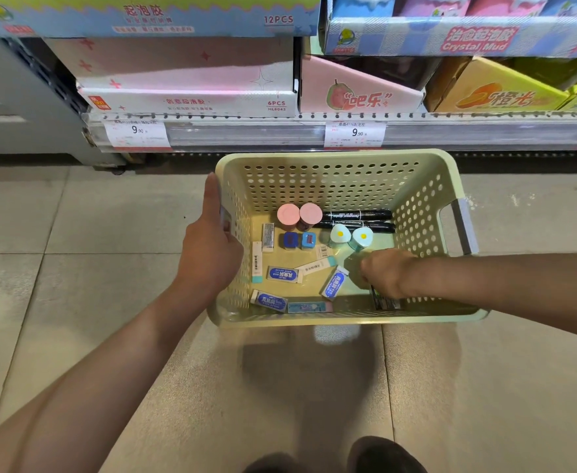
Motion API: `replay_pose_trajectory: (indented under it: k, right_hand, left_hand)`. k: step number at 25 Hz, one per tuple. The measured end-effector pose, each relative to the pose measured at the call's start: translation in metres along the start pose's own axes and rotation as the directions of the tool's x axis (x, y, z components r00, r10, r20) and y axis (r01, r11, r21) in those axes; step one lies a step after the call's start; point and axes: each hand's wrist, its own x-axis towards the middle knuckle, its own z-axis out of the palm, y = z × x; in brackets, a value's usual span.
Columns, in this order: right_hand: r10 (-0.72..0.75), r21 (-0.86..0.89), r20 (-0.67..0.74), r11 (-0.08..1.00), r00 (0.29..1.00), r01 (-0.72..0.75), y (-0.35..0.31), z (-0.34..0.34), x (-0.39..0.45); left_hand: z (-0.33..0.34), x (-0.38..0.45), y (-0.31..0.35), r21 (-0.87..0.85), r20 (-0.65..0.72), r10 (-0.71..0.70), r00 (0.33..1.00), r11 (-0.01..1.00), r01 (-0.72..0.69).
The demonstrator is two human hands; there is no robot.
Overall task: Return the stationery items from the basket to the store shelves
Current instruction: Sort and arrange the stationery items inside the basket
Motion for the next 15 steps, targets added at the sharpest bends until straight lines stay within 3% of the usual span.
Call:
replay_pose_trajectory:
  k: [3,8,11,15]
  right_hand:
    - [-0.045,0.024,-0.019,0.999,0.999,0.045,-0.015,0.0,0.015]
    - [-0.119,0.378,-0.172,0.909,0.978,0.177,-0.035,-0.011,0.048]
    - [-0.076,0.325,-0.28,0.931,0.957,0.169,-0.047,-0.013,0.055]
    - [-0.063,0.229,-0.227,0.966,0.972,0.117,-0.048,-0.017,0.054]
  left_hand:
    - [0.0,0.0,0.0,0.009,-0.005,0.006,1.0,1.0,-0.006]
    - [0.0,0.0,0.0,0.004,-0.004,0.005,1.0,1.0,-0.005]
    - [0.0,0.001,-0.001,0.002,-0.01,0.007,1.0,1.0,-0.007]
    - [0.002,0.001,-0.003,0.012,-0.018,0.002,1.0,1.0,-0.002]
